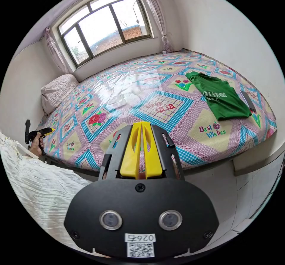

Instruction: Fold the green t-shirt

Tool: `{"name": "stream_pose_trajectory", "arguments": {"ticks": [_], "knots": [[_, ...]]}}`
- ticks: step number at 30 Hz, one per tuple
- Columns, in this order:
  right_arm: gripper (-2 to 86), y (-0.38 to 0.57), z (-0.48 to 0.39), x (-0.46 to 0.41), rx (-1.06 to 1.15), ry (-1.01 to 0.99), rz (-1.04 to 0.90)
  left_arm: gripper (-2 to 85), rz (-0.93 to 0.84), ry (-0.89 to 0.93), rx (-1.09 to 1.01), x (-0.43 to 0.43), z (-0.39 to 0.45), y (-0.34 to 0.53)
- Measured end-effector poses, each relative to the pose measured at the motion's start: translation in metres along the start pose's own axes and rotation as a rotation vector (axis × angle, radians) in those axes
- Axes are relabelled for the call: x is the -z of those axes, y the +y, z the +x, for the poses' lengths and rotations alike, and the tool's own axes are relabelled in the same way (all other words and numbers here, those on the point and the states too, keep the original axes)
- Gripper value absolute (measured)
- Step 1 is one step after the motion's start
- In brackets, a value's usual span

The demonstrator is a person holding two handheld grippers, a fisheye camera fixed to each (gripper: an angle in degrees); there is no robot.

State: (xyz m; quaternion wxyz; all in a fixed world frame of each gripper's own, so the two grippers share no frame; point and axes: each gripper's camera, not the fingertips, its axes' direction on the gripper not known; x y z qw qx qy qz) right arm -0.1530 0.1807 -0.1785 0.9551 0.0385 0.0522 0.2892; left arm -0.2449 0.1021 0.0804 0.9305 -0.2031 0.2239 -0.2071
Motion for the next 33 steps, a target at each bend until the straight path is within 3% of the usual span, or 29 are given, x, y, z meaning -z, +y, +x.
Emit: {"name": "stream_pose_trajectory", "arguments": {"ticks": [14,25,33], "knots": [[-0.9,0.05,-0.012,0.044,0.034,0.021,0.111,-1.0,0.063,-0.03,-0.195,0.032,0.066,0.028],[-0.9,0.059,0.018,0.069,-0.11,-0.09,0.22,-1.0,-0.024,0.051,-0.127,0.032,0.047,0.025],[-0.9,0.065,0.014,0.068,-0.042,0.024,0.168,-1.0,-0.023,0.059,-0.083,0.039,0.034,0.016]]}}
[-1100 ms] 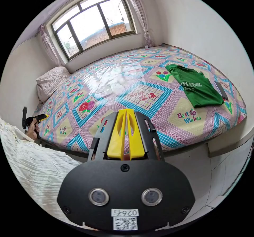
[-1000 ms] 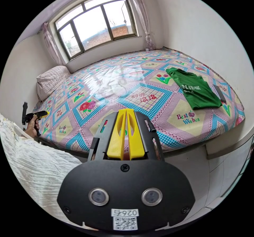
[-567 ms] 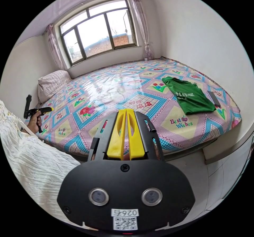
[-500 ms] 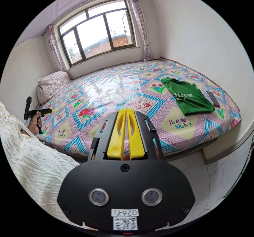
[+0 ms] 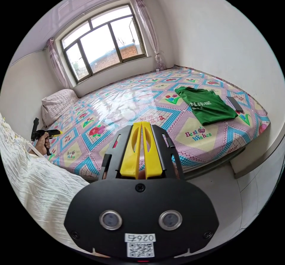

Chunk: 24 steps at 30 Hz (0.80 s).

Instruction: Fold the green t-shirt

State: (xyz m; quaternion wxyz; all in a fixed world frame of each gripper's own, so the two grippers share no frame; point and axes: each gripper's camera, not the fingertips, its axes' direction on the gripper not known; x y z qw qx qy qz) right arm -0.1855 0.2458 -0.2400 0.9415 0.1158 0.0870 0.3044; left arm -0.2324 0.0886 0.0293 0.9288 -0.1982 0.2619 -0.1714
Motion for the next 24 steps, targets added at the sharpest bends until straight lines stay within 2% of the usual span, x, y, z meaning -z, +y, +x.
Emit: {"name": "stream_pose_trajectory", "arguments": {"ticks": [9,21,24], "knots": [[-1.2,-0.011,0.009,-0.013,-0.012,0.054,-0.042,-1.0,-0.022,-0.004,0.033,0.003,-0.011,-0.002],[-0.9,-0.024,0.085,-0.019,-0.237,-0.142,0.038,-1.0,-0.057,-0.006,0.09,0.007,-0.012,-0.004],[-0.9,-0.032,0.103,-0.023,-0.247,-0.122,0.039,-1.0,-0.062,-0.008,0.091,0.007,-0.003,-0.004]]}}
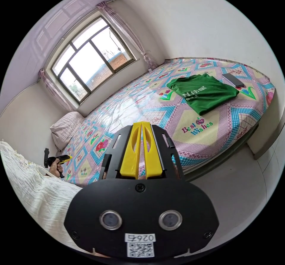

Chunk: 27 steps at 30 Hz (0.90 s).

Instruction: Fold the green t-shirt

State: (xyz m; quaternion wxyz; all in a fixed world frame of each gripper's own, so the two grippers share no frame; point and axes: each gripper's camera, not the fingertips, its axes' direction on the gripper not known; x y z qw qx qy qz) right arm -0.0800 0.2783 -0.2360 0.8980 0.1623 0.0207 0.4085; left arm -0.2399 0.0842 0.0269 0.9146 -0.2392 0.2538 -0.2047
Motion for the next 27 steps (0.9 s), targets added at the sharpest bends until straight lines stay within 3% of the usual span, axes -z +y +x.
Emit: {"name": "stream_pose_trajectory", "arguments": {"ticks": [27], "knots": [[0.3,-0.157,0.22,-0.065,-0.197,0.37,0.006,-1.0,-0.09,-0.075,0.016,-0.016,0.16,0.005]]}}
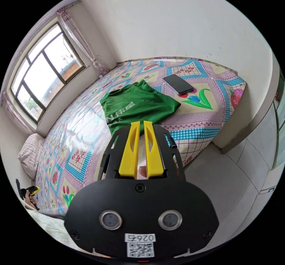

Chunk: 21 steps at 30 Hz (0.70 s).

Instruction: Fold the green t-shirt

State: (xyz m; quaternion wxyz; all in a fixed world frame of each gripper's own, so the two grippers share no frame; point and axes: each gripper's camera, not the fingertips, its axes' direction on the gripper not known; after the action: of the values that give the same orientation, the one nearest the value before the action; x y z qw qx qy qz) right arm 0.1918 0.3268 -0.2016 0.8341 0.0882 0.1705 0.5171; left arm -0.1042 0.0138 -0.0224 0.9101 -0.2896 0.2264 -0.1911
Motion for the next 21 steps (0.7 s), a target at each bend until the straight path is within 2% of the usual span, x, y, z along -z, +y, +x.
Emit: {"name": "stream_pose_trajectory", "arguments": {"ticks": [21], "knots": [[6.5,-0.087,0.07,-0.087,-0.118,0.064,-0.068,-0.9,-0.024,-0.04,0.05,0.0,0.05,0.009]]}}
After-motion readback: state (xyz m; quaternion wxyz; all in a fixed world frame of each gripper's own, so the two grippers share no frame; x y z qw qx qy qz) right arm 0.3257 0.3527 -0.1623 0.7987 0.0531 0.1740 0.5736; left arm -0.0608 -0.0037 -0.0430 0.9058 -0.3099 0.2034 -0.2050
